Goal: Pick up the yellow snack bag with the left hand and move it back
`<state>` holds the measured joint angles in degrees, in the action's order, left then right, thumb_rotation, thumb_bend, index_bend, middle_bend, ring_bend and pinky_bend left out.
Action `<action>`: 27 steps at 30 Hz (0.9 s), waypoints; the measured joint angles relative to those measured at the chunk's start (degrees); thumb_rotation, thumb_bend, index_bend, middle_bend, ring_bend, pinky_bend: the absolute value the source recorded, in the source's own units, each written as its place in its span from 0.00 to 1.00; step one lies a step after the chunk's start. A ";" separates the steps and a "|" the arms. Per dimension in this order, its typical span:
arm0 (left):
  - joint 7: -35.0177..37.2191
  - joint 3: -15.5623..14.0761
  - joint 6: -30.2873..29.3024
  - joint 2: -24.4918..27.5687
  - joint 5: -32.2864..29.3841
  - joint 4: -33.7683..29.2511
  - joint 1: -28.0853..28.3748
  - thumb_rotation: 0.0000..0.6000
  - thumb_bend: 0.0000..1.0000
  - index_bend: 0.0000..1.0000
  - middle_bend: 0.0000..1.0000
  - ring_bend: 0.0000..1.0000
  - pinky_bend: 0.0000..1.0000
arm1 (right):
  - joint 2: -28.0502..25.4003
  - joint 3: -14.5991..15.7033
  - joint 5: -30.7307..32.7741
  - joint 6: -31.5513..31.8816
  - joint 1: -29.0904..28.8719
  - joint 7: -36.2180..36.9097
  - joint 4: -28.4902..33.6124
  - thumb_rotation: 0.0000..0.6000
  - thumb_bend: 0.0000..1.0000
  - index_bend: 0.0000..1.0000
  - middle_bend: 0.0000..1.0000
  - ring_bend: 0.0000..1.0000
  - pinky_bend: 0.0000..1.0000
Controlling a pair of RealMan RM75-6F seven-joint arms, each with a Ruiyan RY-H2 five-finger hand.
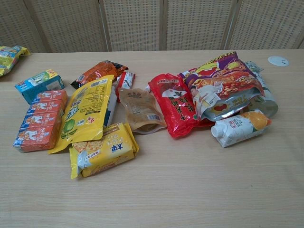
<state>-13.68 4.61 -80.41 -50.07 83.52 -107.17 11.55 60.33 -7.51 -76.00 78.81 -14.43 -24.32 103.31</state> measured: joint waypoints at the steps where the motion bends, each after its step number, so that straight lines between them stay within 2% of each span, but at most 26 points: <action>1: 0.05 0.00 0.06 -0.02 -0.01 0.02 0.04 1.00 0.00 0.10 0.11 0.14 0.00 | 0.00 -0.01 0.00 0.00 0.00 -0.01 0.02 0.11 0.44 0.00 0.26 0.00 0.00; 15: 1.38 -0.05 -0.06 0.10 1.04 0.34 0.20 1.00 0.00 0.08 0.11 0.14 0.00 | -1.08 0.27 -0.84 1.80 1.20 0.29 1.54 0.12 0.44 0.00 0.26 0.00 0.00; 27: 1.55 0.09 0.86 0.11 1.09 0.56 0.93 1.00 0.00 0.08 0.11 0.14 0.00 | -1.12 -0.44 -0.24 0.98 0.27 -1.10 2.33 0.12 0.44 0.00 0.26 0.00 0.00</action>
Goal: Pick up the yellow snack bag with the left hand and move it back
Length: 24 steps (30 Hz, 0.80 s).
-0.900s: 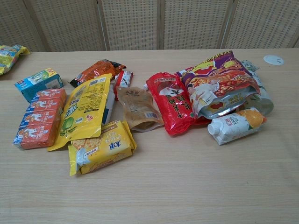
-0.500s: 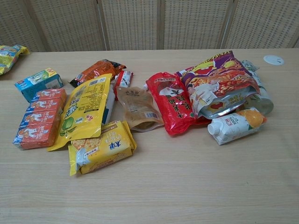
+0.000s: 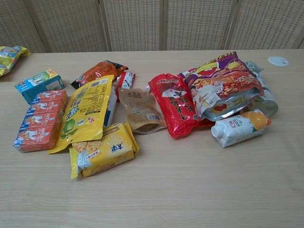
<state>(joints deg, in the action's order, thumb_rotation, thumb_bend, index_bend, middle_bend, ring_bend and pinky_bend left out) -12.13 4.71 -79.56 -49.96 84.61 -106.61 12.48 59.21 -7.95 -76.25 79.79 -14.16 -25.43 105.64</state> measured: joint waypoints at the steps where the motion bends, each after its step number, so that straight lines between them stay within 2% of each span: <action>1: -0.03 -0.05 0.02 -0.01 0.05 0.00 -0.01 1.00 0.00 0.08 0.11 0.14 0.00 | 0.04 0.00 0.06 -0.03 0.00 0.03 -0.07 0.12 0.44 0.00 0.26 0.00 0.00; 12: 0.88 -1.61 -0.20 -2.08 2.10 2.27 -0.66 1.00 0.00 0.04 0.10 0.14 0.00 | 0.52 0.33 0.04 -0.08 0.23 0.84 -0.74 0.12 0.44 0.00 0.26 0.00 0.00; 18: 1.54 -3.36 -0.26 -7.33 3.42 7.12 -1.49 1.00 0.00 0.00 0.00 0.08 0.00 | 0.49 0.57 -0.38 0.22 0.51 1.09 -0.64 0.12 0.44 0.00 0.26 0.00 0.00; 21: 1.97 -4.27 0.07 -10.71 3.39 9.53 -2.01 1.00 0.00 0.00 0.00 0.00 0.00 | 0.29 0.64 -0.56 0.36 0.65 1.14 -0.47 0.12 0.44 0.00 0.26 0.00 0.00; 24: 1.79 -4.68 0.36 -13.72 3.11 11.63 -2.31 1.00 0.00 0.00 0.00 0.00 0.00 | 0.11 0.64 -0.64 0.50 0.76 1.28 -0.29 0.12 0.44 0.00 0.26 0.00 0.00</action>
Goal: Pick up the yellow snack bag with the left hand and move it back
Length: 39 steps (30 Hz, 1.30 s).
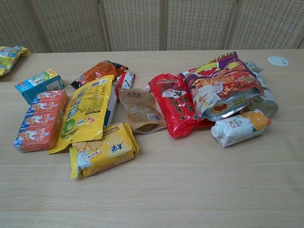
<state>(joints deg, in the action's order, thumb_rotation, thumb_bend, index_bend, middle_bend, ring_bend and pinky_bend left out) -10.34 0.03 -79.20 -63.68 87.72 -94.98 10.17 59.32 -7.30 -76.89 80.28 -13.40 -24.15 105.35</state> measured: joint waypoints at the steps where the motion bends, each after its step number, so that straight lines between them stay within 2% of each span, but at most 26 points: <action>1: -0.12 -0.03 -0.04 -0.89 -0.01 0.68 -0.06 1.00 0.00 0.00 0.00 0.00 0.00 | -0.05 0.00 -0.04 0.01 0.02 0.05 0.03 0.12 0.44 0.00 0.26 0.00 0.00; 8: -2.21 -0.11 1.46 -7.87 -0.65 6.35 0.43 1.00 0.00 0.00 0.00 0.00 0.00 | -0.21 0.11 -0.03 -0.04 0.22 0.56 -0.02 0.12 0.44 0.00 0.26 0.00 0.00; 17: -2.31 1.12 4.99 -15.05 -1.99 10.38 3.19 1.00 0.00 0.00 0.00 0.00 0.00 | -0.59 0.16 -0.14 0.12 0.56 1.40 -0.22 0.11 0.44 0.00 0.26 0.00 0.00; 29: -3.74 2.15 11.36 -22.64 -3.33 14.83 8.20 1.00 0.00 0.00 0.00 0.00 0.00 | -1.82 0.14 -0.40 0.73 1.38 3.31 -0.52 0.11 0.44 0.00 0.26 0.00 0.00; 39: -3.74 2.41 14.42 -28.92 -3.94 20.04 11.20 1.00 0.00 0.00 0.00 0.00 0.00 | -2.82 0.21 -0.81 1.13 2.04 4.76 -0.40 0.11 0.44 0.00 0.26 0.00 0.00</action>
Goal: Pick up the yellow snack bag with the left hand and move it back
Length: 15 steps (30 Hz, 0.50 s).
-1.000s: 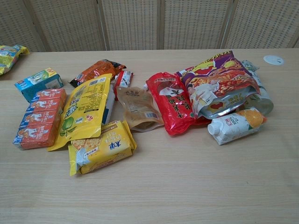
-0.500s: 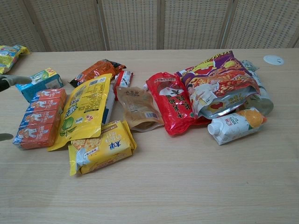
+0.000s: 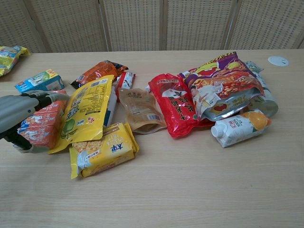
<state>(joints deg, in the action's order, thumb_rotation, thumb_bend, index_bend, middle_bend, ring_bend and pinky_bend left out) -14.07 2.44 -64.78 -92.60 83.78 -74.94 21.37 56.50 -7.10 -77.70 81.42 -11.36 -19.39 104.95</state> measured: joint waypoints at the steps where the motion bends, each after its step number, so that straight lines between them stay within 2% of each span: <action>1: 0.16 0.03 0.13 -0.66 0.03 0.64 0.25 1.00 0.00 0.00 0.00 0.00 0.00 | -0.13 0.00 -0.02 0.08 0.08 0.12 0.08 0.12 0.44 0.00 0.26 0.00 0.00; 15: 4.96 -0.20 0.37 -9.52 1.37 11.31 2.92 1.00 0.00 0.00 0.00 0.00 0.00 | -1.92 0.18 -0.27 0.91 1.44 2.30 0.74 0.12 0.45 0.00 0.26 0.00 0.00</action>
<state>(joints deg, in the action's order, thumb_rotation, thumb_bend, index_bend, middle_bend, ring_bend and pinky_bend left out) -9.11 2.24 -64.41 -102.12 85.15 -63.62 24.29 54.58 -6.91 -77.97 82.32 -9.92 -17.09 105.69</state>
